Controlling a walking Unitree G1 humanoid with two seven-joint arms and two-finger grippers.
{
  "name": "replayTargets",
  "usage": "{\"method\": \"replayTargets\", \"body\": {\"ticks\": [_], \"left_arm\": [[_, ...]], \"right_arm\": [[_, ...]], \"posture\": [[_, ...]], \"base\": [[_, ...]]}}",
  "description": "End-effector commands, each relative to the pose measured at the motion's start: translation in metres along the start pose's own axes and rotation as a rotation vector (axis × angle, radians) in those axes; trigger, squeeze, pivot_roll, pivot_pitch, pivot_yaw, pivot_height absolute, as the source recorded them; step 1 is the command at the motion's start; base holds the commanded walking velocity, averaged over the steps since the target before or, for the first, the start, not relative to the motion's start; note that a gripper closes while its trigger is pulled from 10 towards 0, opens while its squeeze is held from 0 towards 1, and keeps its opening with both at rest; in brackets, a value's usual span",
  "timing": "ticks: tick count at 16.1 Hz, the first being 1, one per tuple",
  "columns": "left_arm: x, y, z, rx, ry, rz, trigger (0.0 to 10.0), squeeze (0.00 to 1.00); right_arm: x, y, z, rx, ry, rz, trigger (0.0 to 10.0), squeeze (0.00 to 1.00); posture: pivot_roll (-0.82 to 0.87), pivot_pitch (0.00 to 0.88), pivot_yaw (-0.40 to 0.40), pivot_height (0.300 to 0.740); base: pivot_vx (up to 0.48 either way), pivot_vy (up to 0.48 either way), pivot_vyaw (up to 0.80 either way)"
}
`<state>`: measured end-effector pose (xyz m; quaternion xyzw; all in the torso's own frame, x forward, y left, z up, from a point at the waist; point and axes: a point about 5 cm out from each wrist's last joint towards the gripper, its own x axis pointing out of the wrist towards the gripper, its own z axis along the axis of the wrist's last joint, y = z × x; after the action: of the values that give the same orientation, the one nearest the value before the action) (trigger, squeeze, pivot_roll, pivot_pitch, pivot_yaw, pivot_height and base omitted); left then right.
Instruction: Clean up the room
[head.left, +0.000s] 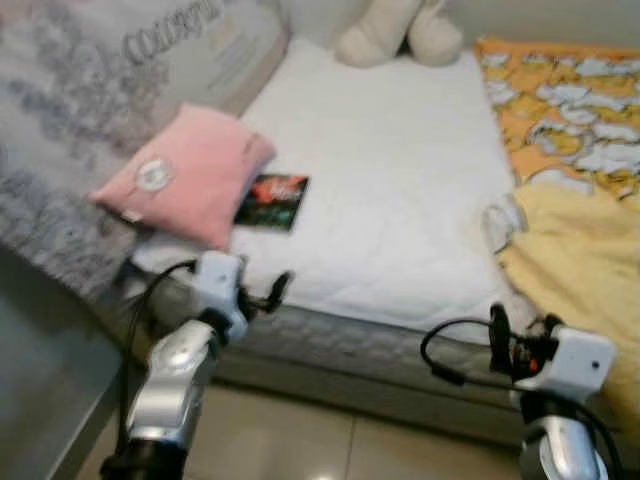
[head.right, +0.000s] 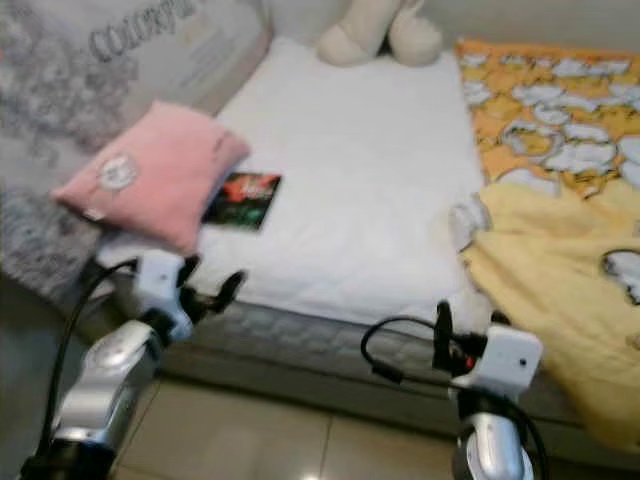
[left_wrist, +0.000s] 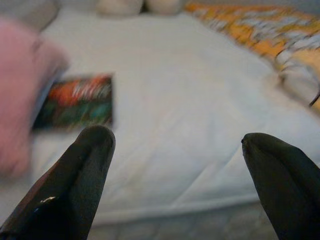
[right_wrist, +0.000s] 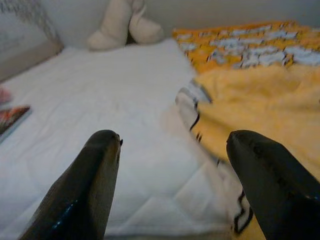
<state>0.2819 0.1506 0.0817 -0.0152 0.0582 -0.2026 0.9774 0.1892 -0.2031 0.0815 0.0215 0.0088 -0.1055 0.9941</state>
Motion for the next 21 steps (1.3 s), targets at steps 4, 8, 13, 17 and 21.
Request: {"method": "replayTargets", "body": {"ticks": [4,8,13,17,21], "left_arm": [[-0.007,0.010,0.000,-0.005,0.004,0.030,10.0,0.00],[0.001,0.009,0.003,0.017,-0.010,0.004,10.0,0.00],[0.010,0.010,0.006,0.033,-0.011,-0.016,10.0,0.00],[0.010,0.009,0.003,0.029,0.004,-0.022,10.0,0.00],[0.012,0.006,0.002,0.016,0.017,-0.019,10.0,0.00]], "right_arm": [[0.001,0.007,0.003,-0.005,-0.007,0.023,10.0,0.32],[0.001,0.010,-0.001,-0.042,0.012,0.043,10.0,0.33],[-0.002,0.009,-0.006,-0.052,0.026,0.037,10.0,0.35],[-0.007,0.013,-0.009,-0.035,0.046,0.042,10.0,0.36],[-0.014,0.015,-0.017,-0.025,0.085,0.075,10.0,0.38]], "posture": [[-0.07,0.012,0.053,0.740],[-0.07,0.014,0.059,0.740],[-0.08,0.025,0.072,0.740],[-0.08,0.050,0.078,0.740],[-0.08,0.060,0.076,0.740]], "base": [[0.266,-0.397,0.00],[0.142,-0.190,-0.73],[0.000,0.000,-0.71],[0.000,0.000,-0.69],[0.000,0.000,-0.67]]}}
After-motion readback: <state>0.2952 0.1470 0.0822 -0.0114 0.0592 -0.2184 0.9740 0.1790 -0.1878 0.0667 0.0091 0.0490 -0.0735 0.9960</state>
